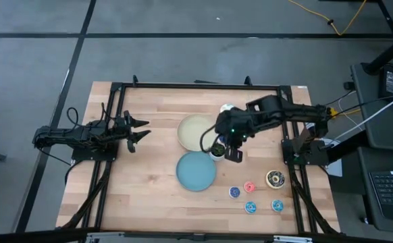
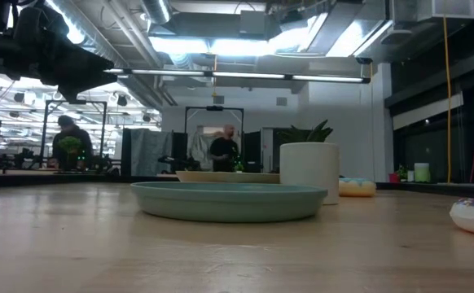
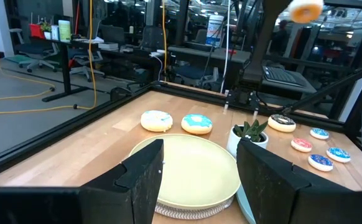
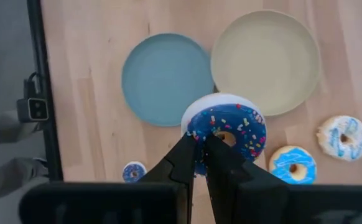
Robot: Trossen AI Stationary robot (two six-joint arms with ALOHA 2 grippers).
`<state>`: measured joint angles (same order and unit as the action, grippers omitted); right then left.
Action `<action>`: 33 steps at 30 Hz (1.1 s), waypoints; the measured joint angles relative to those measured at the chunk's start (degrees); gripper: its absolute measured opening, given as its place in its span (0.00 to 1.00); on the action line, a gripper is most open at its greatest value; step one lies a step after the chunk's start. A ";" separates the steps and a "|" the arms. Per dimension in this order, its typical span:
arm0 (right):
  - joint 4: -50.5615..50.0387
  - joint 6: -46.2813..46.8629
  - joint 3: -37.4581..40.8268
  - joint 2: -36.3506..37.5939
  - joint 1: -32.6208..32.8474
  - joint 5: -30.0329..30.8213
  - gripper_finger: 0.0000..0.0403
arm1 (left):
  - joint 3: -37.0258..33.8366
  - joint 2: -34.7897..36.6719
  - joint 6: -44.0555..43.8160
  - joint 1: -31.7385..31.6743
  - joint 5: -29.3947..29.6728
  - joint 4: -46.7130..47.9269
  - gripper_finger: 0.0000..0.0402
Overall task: Pick & Place donuts
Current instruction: Put the small dark blue donut on the blue plate
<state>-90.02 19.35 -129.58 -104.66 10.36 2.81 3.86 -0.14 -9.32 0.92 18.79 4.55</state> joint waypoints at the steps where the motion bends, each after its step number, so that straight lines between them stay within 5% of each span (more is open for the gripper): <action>1: 0.00 0.02 0.00 -0.20 0.50 0.01 0.09 | 0.00 0.00 0.00 0.00 0.00 0.00 0.49; 33: 8.42 2.48 0.07 -13.05 4.52 0.09 0.09 | -0.01 0.00 0.00 0.00 -0.01 0.00 0.49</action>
<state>-81.60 21.83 -129.51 -117.71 14.87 2.90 3.84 -0.14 -9.32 0.92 18.77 4.55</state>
